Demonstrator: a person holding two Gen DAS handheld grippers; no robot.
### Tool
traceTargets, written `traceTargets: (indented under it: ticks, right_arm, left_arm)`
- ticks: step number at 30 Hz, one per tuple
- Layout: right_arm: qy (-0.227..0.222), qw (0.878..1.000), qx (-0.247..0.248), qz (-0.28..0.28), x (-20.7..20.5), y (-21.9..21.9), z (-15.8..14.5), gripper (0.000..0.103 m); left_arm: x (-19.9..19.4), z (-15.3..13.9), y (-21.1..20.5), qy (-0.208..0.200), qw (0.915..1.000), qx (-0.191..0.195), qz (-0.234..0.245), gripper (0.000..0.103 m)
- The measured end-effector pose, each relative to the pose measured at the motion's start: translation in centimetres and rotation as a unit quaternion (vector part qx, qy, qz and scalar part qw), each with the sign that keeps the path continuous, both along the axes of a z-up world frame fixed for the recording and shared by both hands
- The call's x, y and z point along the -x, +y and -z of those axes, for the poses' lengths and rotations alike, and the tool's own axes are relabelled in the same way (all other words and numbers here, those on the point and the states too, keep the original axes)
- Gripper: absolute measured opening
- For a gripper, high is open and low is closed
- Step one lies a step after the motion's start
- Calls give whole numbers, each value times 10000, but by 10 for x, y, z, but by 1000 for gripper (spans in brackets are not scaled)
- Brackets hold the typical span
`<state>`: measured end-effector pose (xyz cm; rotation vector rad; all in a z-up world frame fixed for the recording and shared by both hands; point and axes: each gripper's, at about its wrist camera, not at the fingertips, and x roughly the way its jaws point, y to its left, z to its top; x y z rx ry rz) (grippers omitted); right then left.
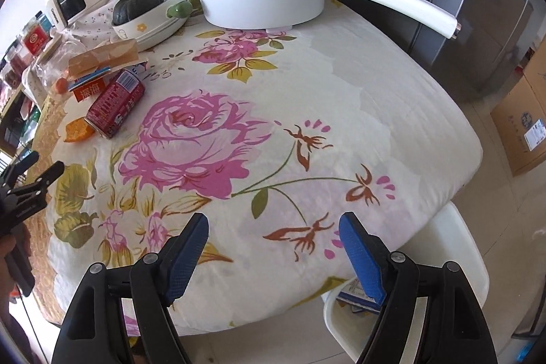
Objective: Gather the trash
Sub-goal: 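Move the left gripper to the orange peel and close on it, then lift the orange peel with the left gripper while the right gripper grasps the opened red can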
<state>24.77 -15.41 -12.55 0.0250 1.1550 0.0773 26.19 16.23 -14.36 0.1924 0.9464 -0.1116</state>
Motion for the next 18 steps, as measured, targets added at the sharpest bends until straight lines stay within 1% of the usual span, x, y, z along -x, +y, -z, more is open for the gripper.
traceTargets:
  ticks: [5,10,11,13,15,16,18]
  right_arm:
    - [-12,10000,-5,-90,-8,4,3,80]
    - [88,10000,-42,-12,-14,1,11,80]
    - [114,9999,-55,20,-15,-1,13,80]
    - [175,9998,-69,83,-17,-2,18,80]
    - [207,9997,-50,126,-18,-3,21,80]
    - [197,9997,-31,135,-18,-2,21,80]
    - [137,9998,3,154,-17,0,19,80]
  left_arm:
    - [-27,16,-6,164,9984,-155,527,84]
    - [-39,17,-2,73,9971,257,714,78]
    - [-39,17,-2,50,9967,313,746,76]
    - [-38,17,-4,13,9956,452,825,67]
    - [-35,17,-7,-11,9946,540,886,52]
    - [-33,16,-10,-18,9941,542,939,47]
    - [-28,15,-17,-33,9938,473,1006,29]
